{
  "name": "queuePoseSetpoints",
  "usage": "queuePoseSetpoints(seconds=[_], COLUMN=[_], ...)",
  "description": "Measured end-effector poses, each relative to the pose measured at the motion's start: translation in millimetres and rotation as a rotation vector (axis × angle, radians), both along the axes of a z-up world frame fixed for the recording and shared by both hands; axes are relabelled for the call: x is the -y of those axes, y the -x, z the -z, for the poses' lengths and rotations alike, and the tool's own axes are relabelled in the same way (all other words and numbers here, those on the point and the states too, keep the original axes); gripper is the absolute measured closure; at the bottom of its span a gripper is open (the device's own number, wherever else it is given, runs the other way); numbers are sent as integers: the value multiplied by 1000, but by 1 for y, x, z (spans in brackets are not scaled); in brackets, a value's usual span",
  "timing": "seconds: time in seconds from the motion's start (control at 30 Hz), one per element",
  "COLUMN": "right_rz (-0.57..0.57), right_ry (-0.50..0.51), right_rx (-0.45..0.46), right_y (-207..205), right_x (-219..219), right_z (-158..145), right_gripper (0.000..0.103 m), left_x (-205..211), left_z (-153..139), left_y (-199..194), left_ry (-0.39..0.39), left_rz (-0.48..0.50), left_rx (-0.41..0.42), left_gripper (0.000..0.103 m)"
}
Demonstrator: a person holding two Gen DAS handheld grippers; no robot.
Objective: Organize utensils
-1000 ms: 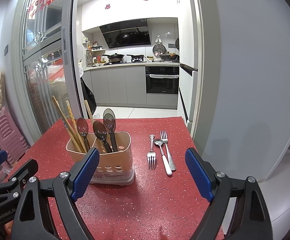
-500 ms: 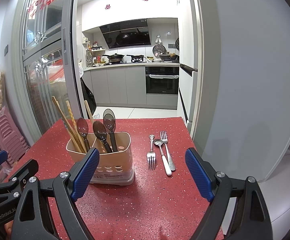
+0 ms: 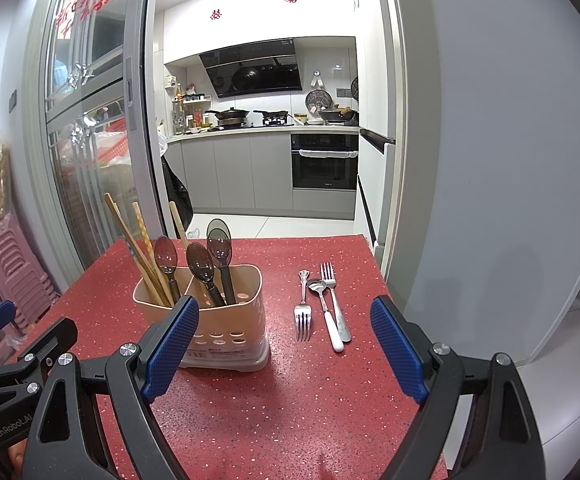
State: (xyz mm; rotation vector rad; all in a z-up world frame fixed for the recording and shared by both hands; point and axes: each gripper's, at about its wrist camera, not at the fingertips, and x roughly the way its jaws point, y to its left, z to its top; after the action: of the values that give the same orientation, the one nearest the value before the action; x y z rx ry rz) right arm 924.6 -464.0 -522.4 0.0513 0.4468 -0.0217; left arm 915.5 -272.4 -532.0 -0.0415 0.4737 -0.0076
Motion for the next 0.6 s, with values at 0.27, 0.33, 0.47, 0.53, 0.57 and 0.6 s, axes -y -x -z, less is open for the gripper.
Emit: queuePoseSetpoints(seconds=[0.27,0.33,0.47,0.53,0.57,0.6], right_rz=[1,1,1,2,1,0], right_ry=[2,1,0,1,0,0], right_rx=[1,0,1,1,1,1], right_y=[0,0,0,0,0,0], right_x=[0,0,0,0,0,0], right_z=[-1,-1,-1,-1,0,-1], right_gripper=[13,13,13,13,13,13], left_x=[0,1,1,0,0,0], left_z=[0,0,0,0,0,-1], left_y=[-1,0,0,0,0,0], left_ry=[1,0,0,0,1,1], left_rz=[0,1,0,-2,-3,-4], left_rx=[-3,-5,-5,-5,-6,-6], left_gripper=[0,0,0,0,0,0])
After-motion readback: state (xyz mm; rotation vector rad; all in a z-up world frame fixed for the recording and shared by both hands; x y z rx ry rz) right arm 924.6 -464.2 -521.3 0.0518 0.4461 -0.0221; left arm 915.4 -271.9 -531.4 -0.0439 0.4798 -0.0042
